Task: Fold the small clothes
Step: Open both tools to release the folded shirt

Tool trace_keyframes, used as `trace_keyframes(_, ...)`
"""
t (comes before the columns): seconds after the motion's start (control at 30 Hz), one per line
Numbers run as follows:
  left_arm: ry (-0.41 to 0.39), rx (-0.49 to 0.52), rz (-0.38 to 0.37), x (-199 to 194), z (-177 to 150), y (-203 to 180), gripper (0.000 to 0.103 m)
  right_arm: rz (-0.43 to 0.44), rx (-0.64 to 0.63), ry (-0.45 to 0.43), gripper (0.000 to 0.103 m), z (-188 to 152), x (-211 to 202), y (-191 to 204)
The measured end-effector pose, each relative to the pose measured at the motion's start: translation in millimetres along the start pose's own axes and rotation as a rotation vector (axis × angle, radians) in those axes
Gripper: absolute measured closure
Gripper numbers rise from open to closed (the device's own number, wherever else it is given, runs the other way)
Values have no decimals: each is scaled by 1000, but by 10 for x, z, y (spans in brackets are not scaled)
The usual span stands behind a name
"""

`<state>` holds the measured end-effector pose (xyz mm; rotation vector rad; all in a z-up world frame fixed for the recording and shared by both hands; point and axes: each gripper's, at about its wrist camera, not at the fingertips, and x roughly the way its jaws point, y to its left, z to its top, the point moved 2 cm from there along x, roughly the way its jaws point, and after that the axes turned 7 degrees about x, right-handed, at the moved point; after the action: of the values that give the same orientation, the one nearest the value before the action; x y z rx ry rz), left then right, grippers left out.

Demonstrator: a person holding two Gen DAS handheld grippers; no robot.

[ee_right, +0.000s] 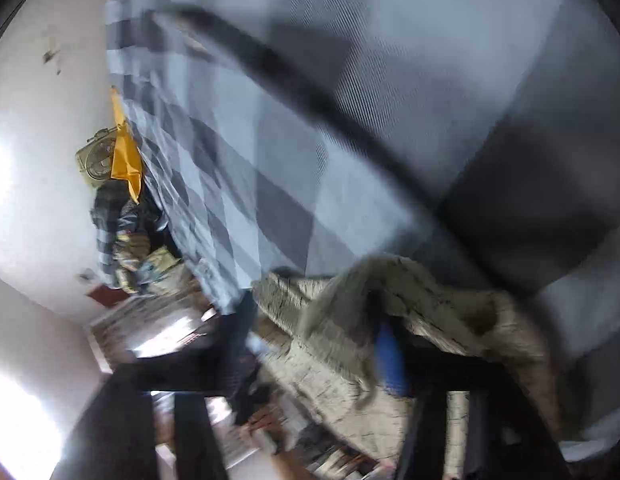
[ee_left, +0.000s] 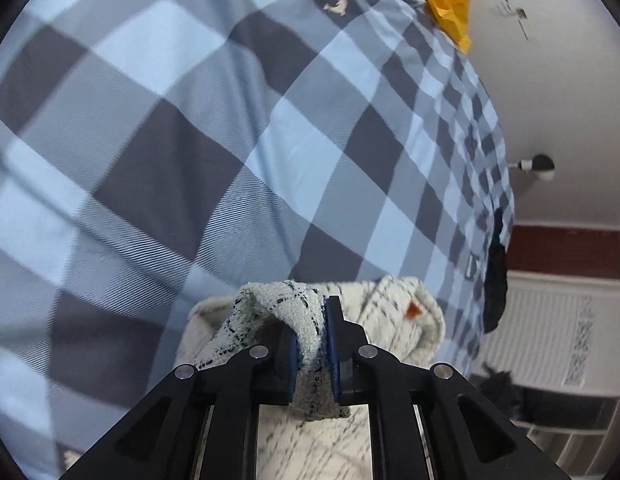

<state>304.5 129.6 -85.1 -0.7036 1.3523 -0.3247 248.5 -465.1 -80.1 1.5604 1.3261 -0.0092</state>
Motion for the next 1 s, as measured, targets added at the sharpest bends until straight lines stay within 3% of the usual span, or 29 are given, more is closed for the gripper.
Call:
trace_keyframes(0.1, -9, 67, 26, -269, -37, -168, 89, -28, -75, -109, 34, -143, -460, 117)
trace_keyframes(0.13, -18, 88, 39, -356, -43, -226, 83, -38, -102, -132, 34, -207, -590, 141)
trace_keyframes(0.17, -44, 111, 62, -450, -15, -295, 50, -52, -132, -160, 34, -335, -721, 166)
trace_keyframes(0.2, -130, 141, 126, -663, 12, -382, 12, -73, -161, -183, 34, -459, -807, 183)
trace_keyframes(0.23, -193, 147, 160, -798, 65, -423, 2, -99, -195, -200, 34, -601, -865, 209)
trace_keyframes(0.3, -305, 153, 159, -1108, 134, -521, 0, -127, -284, -207, 34, -979, -924, 236)
trace_keyframes(0.37, -331, 167, 168, -1259, 118, -626, 0, -121, -348, -176, 34, -1285, -880, 221)
trace_keyframes(0.53, -292, 328, 347, -1159, -279, -861, 0, -175, -455, -138, 34, -1810, -659, 91)
trace_keyframes(0.6, -269, 394, 390, -988, -584, -916, 0, -245, -493, -192, 34, -1837, -566, 45)
trace_keyframes(0.7, -250, 376, 380, -774, -1034, -797, 0, -432, -528, -279, 34, -1795, -395, -130)
trace_keyframes(0.8, -187, 352, 367, -370, -1408, -618, 0, -535, -535, -242, 34, -1689, -47, -270)
trace_keyframes(0.93, -154, 477, 511, -78, -1706, -642, 0, -642, -680, -216, 34, -1687, 412, -181)
trace_keyframes(1.0, -160, 613, 580, 29, -1789, -779, 0, -698, -764, -193, 34, -1646, 658, -89)
